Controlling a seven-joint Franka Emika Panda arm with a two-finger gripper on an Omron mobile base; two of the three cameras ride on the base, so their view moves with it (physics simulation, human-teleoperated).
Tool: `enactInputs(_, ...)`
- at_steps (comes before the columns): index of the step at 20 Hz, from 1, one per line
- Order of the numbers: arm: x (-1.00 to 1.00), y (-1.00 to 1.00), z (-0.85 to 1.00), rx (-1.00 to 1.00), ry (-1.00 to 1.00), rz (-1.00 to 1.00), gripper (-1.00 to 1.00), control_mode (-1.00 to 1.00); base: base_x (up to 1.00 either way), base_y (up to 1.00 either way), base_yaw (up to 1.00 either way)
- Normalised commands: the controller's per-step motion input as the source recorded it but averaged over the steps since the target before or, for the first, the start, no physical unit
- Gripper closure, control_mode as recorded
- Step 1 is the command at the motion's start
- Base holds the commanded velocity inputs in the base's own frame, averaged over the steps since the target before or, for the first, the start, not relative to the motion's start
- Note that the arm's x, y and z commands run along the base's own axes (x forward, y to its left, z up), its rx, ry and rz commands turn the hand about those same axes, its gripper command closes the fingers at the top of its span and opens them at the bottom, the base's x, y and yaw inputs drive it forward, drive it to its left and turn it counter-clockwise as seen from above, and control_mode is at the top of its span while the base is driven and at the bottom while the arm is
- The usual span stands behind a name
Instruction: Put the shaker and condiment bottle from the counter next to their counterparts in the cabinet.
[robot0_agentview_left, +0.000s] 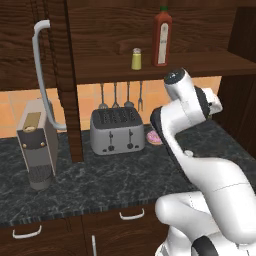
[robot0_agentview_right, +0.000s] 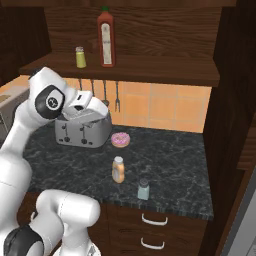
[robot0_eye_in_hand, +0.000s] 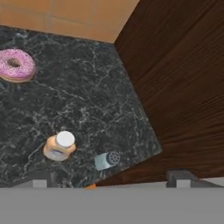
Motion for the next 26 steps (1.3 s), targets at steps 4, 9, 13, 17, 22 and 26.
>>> enactInputs(4, -0.01, 0.02, -0.20, -0.22, -0.14, -0.49, -1.00, -1.00, 0.00, 0.00, 0.00)
enactInputs(9, -0.12, 0.14, -0.03, -0.03, -0.14, -0.31, -1.00, -1.00, 0.00, 0.00, 0.00)
enactInputs(13, -0.02, 0.20, -0.27, -0.05, -0.19, -0.34, -1.00, -1.00, 0.00, 0.00, 0.00)
enactInputs(17, -0.06, 0.23, -0.40, -0.15, -0.27, -0.38, -1.00, -1.00, 0.00, 0.00, 0.00)
enactInputs(22, -0.06, 0.00, -0.48, -0.09, -0.34, -0.26, -1.00, -1.00, 0.00, 0.00, 0.00)
enactInputs(26, -0.10, 0.00, -0.38, -0.10, -0.30, -0.20, -1.00, -1.00, 0.00, 0.00, 0.00)
